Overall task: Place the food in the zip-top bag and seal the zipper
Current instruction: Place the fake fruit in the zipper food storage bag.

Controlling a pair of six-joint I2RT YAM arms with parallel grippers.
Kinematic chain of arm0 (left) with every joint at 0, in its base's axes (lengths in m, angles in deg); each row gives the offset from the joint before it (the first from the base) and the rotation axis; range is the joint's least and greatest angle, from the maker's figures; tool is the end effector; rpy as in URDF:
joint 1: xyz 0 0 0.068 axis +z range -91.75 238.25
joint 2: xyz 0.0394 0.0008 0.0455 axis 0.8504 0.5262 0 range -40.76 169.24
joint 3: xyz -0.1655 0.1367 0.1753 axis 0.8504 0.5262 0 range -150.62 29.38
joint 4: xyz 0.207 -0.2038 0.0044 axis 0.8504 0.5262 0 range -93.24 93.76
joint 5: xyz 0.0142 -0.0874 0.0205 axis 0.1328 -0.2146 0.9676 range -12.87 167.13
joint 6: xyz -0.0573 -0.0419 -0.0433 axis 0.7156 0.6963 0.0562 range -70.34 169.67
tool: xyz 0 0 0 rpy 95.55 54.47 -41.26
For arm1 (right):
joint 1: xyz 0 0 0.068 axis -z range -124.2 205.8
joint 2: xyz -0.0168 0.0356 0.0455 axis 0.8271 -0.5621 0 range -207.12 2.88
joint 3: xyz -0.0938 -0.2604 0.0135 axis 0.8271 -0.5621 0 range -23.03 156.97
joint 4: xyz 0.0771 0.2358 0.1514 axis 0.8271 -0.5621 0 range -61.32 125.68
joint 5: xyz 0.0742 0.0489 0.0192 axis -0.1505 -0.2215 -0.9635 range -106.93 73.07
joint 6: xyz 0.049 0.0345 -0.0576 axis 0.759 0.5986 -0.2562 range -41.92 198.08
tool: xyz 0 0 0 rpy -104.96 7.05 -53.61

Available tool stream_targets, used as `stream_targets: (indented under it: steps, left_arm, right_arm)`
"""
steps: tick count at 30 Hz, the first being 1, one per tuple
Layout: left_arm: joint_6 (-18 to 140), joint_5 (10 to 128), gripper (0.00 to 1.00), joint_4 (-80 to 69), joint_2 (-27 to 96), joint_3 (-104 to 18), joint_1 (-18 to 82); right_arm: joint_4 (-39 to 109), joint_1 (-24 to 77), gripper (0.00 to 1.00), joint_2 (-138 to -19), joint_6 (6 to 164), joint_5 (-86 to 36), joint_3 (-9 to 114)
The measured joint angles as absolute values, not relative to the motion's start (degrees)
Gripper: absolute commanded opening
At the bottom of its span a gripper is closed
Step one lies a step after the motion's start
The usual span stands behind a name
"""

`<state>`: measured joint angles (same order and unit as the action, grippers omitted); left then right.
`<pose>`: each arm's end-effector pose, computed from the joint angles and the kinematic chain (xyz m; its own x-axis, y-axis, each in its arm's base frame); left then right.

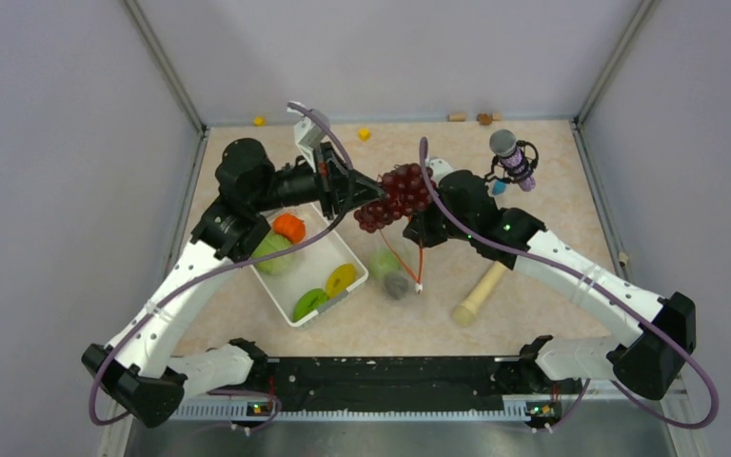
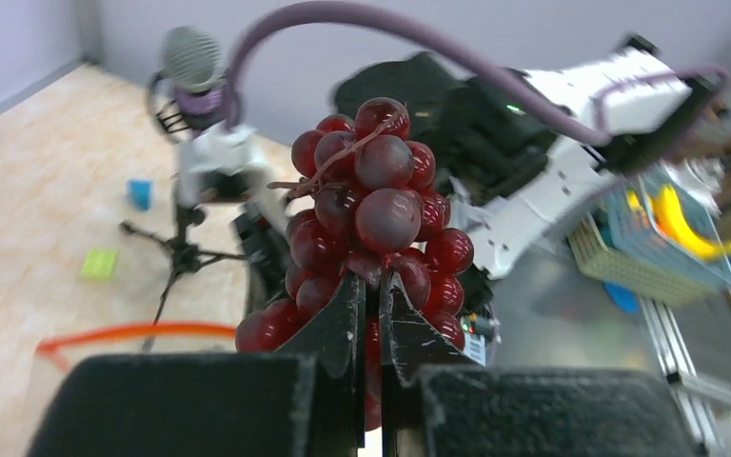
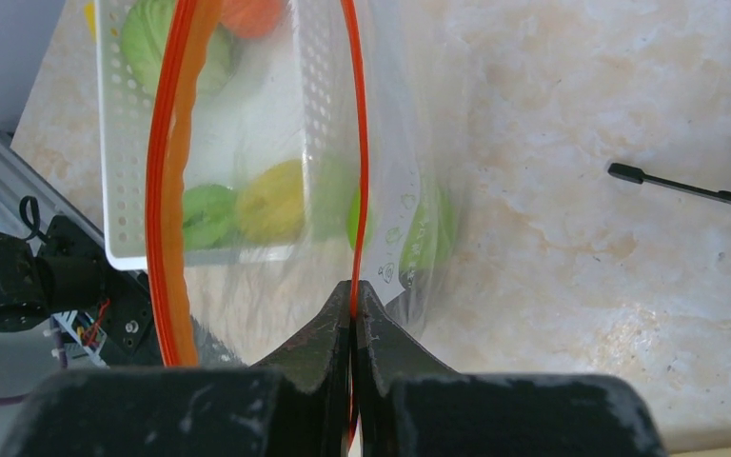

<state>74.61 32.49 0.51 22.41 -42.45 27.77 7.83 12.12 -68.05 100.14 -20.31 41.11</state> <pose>0.2221 -0.1899 0.4646 -0.3397 -0.1482 -0.9288 0.9054 0.2157 -0.3656 0.2385 0.2337 0.3109 -0.6531 -0.1052 -0.7500 -0.5170 0.7855 0.3400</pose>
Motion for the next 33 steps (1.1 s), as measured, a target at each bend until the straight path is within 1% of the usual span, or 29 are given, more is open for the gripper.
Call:
stream_targets:
  steps: [6, 16, 20, 26, 33]
  left_arm:
    - [64.91, 18.26, 0.0, -0.41, 27.57, -46.12, 24.71]
    - [54.9, 5.1, 0.0, -4.58, 29.3, -44.53, 23.2]
    - [52.6, -0.41, 0.0, -6.33, 33.69, -45.31, 23.2]
    - [50.42, -2.73, 0.0, -5.21, 38.72, -46.08, 23.23]
    - [33.96, 1.36, 0.0, 12.88, 39.55, -49.16, 23.23]
  right_arm:
    - [7.83, 12.12, 0.0, -68.05, 100.17, -23.28, 41.11]
    - [7.83, 12.12, 0.0, -68.05, 100.14, -26.76, 41.11]
    - [7.85, 12.12, 0.0, -68.05, 100.14, -27.7, 41.11]
    - [7.85, 12.12, 0.0, -68.05, 100.14, -28.07, 41.11]
    - [7.83, 12.12, 0.0, -68.01, 100.12, -28.18, 41.11]
